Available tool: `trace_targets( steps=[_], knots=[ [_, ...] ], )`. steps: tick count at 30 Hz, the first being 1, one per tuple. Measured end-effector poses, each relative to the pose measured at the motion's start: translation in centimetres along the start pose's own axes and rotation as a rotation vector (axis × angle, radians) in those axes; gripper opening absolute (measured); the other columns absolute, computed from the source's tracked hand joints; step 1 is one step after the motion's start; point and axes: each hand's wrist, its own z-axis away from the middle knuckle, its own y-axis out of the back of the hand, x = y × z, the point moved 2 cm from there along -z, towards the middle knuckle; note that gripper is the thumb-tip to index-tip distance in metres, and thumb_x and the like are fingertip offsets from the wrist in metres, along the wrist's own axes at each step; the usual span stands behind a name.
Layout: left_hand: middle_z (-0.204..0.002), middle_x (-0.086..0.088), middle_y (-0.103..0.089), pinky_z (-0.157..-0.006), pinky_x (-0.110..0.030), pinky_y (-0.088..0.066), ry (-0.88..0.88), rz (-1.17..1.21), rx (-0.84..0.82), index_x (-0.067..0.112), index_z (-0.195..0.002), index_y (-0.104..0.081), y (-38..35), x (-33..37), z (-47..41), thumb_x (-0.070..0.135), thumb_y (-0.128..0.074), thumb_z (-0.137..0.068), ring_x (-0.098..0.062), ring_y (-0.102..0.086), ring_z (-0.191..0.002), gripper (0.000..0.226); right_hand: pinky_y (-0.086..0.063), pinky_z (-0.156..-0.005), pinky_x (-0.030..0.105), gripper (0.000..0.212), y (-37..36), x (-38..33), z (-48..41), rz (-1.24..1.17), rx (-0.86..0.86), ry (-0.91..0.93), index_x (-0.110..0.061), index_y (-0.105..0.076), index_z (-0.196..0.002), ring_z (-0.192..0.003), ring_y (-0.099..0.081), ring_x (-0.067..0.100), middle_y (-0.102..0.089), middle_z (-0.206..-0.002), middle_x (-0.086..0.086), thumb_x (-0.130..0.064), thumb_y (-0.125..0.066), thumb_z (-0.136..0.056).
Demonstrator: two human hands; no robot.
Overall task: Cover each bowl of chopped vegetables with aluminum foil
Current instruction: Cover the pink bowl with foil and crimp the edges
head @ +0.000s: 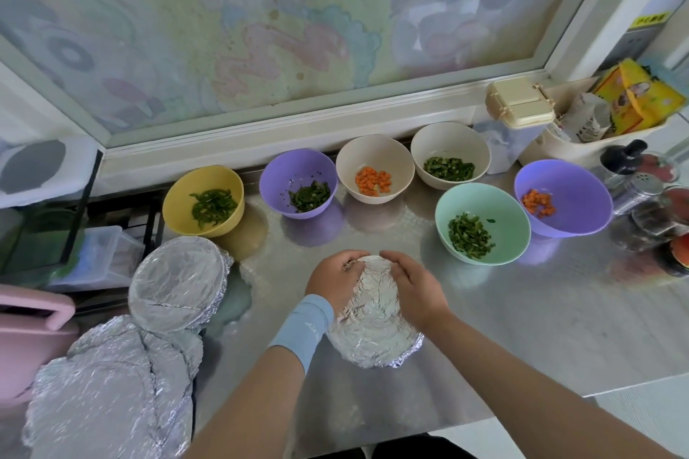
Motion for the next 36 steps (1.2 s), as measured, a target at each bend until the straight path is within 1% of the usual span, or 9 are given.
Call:
trace_targets(
  steps=[3,6,11,15,19,24,28,32,36],
  knots=[
    [-0.107,0.010,-0.068,-0.097,-0.028,-0.046,0.066,0.080,0.059,0.026,-0.112,-0.071,0.3,-0.2,1.0,0.018,-0.052,-0.095,-0.014,-0.062,-0.108,0.026,-0.039,-0.093,0.021,0.031,0.5,-0.4,-0.7,-0.079,-0.073,-0.032,-0.035,-0.063,-0.124,-0.114,-0.056,0.006,-0.065,-0.117,-0.017,-0.023,-0.045,-0.102],
    [-0.128,0.007,-0.062,-0.104,-0.028,-0.040,0.079,-0.005,0.137,0.023,-0.127,-0.063,0.7,-0.6,2.1,0.012,-0.046,-0.096,-0.015,-0.053,-0.122,0.037,-0.034,-0.100,0.022,0.032,1.5,-0.8,-0.6,-0.147,-0.042,-0.064,-0.031,-0.060,-0.129,-0.119,-0.052,0.007,-0.061,-0.122,-0.013,-0.025,-0.044,-0.103],
    [-0.143,0.007,-0.051,-0.116,-0.023,-0.023,-0.303,-0.253,0.069,0.022,-0.137,-0.056,0.4,1.3,1.6,-0.004,-0.044,-0.089,-0.010,-0.037,-0.136,0.056,-0.034,-0.100,0.024,0.037,2.6,-0.4,2.1,-0.064,0.260,-0.113,-0.025,-0.054,-0.136,-0.126,-0.049,0.016,-0.056,-0.136,-0.006,-0.025,-0.037,-0.103],
    [-0.131,0.007,-0.062,-0.104,-0.035,-0.043,-0.470,-0.459,-0.067,0.025,-0.129,-0.063,-1.4,2.2,0.0,0.020,-0.050,-0.098,-0.016,-0.053,-0.121,0.034,-0.029,-0.113,0.028,0.043,-0.6,0.1,4.2,0.080,0.186,0.019,-0.019,-0.042,-0.146,-0.138,-0.038,0.014,-0.043,-0.150,-0.003,-0.021,-0.038,-0.103],
    [-0.117,0.016,-0.064,-0.088,-0.033,-0.049,-0.370,-0.445,-0.010,0.036,-0.116,-0.066,-1.5,1.4,-0.2,0.027,-0.045,-0.100,-0.009,-0.057,-0.108,0.028,-0.030,-0.112,0.031,0.047,-2.1,0.3,4.1,-0.030,0.194,-0.112,-0.024,-0.032,-0.151,-0.140,-0.036,0.016,-0.036,-0.154,-0.005,-0.023,-0.035,-0.104],
    [-0.114,0.020,-0.065,-0.083,-0.025,-0.047,-0.234,-0.384,0.109,0.039,-0.111,-0.067,-1.0,1.0,0.2,0.027,-0.045,-0.100,-0.004,-0.058,-0.102,0.026,-0.042,-0.098,0.032,0.039,-2.1,-0.1,2.4,-0.016,0.173,-0.150,-0.034,-0.048,-0.139,-0.121,-0.055,0.020,-0.057,-0.137,-0.006,-0.028,-0.035,-0.103],
    [-0.117,0.017,-0.066,-0.086,-0.024,-0.045,-0.106,-0.282,0.134,0.035,-0.113,-0.068,-0.1,0.5,0.4,0.025,-0.044,-0.101,-0.008,-0.060,-0.106,0.028,-0.044,-0.097,0.030,0.035,-1.7,-0.5,0.6,0.021,0.070,-0.095,-0.035,-0.055,-0.133,-0.116,-0.057,0.015,-0.063,-0.128,-0.010,-0.029,-0.037,-0.103],
    [-0.123,0.010,-0.066,-0.093,-0.024,-0.043,0.007,-0.172,0.135,0.030,-0.121,-0.066,1.1,-0.5,1.3,0.018,-0.041,-0.101,-0.013,-0.059,-0.114,0.034,-0.032,-0.105,0.021,0.039,-1.2,-1.8,-0.6,0.004,-0.099,-0.036,-0.029,-0.050,-0.141,-0.131,-0.047,0.012,-0.053,-0.141,-0.009,-0.025,-0.040,-0.103],
    [-0.139,0.006,-0.057,-0.106,-0.025,-0.036,-0.063,-0.269,0.137,0.023,-0.137,-0.057,2.8,-1.3,2.0,0.012,-0.041,-0.100,-0.015,-0.050,-0.128,0.042,-0.029,-0.110,0.027,0.040,1.0,-2.4,0.0,0.059,0.088,0.005,-0.025,-0.048,-0.142,-0.134,-0.042,0.014,-0.046,-0.146,-0.006,-0.022,-0.041,-0.103]
  ],
)
